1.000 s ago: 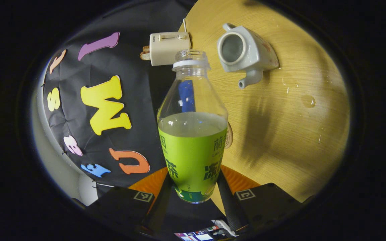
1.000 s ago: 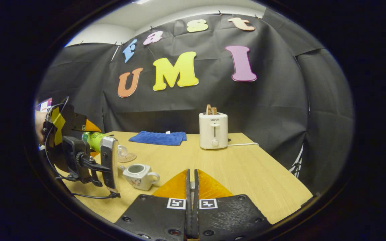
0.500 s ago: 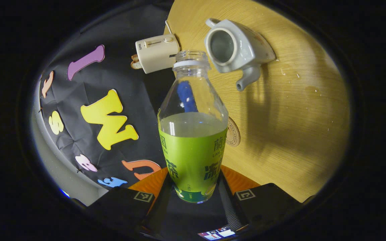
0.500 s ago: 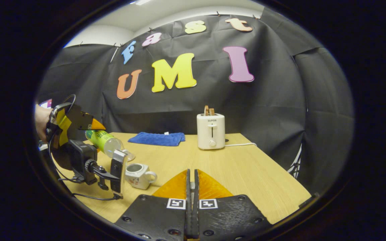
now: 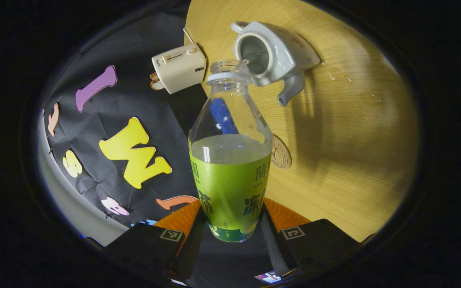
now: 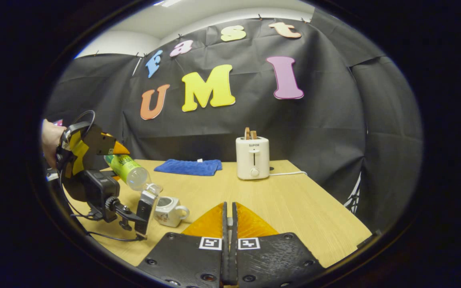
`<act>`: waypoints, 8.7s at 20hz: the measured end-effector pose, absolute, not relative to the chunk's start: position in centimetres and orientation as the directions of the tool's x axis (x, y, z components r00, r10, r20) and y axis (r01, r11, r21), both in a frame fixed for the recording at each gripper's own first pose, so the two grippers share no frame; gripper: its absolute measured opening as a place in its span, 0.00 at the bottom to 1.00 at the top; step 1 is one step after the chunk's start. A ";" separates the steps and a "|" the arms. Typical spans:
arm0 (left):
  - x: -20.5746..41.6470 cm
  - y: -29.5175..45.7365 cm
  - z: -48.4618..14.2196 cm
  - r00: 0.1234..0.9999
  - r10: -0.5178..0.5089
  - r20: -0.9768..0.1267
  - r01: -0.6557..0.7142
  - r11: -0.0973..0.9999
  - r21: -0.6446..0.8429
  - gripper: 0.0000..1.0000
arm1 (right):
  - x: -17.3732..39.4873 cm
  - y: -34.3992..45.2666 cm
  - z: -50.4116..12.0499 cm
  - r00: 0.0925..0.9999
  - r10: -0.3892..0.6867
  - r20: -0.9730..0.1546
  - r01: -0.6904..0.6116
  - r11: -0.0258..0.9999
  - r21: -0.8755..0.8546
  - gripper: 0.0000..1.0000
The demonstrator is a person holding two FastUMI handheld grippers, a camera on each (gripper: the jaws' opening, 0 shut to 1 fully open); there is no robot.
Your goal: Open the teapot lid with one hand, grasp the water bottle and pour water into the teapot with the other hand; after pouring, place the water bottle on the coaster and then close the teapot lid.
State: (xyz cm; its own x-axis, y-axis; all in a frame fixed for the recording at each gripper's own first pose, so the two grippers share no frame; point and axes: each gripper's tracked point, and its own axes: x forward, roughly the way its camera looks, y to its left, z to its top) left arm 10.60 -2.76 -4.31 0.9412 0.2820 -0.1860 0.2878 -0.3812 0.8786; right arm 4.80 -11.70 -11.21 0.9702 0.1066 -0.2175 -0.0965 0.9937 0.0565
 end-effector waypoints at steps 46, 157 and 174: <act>8.2 -1.3 -8.6 0.898 0.221 -0.380 0.363 0.111 0.925 0.74 | 3.8 -11.5 -9.7 0.977 0.095 -0.191 -0.078 0.992 0.096 0.00; 1.4 9.6 -3.5 0.983 0.067 -0.168 -0.076 0.996 -0.048 0.99 | 11.9 3.4 -12.9 0.938 0.254 -0.237 -0.255 0.967 0.026 0.05; -2.9 -0.5 3.5 0.999 -0.047 0.003 0.047 0.998 -0.040 0.98 | 0.3 -0.4 -0.4 0.992 0.128 -0.016 -0.128 0.992 -0.011 0.97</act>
State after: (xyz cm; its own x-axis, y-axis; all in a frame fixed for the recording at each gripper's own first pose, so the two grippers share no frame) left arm -2.94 -0.54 3.47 0.9989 -0.0467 0.0030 0.0468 0.9981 -0.0395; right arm 0.32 -0.40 -0.35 0.9917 0.1278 -0.0165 -0.1280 0.9917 -0.0106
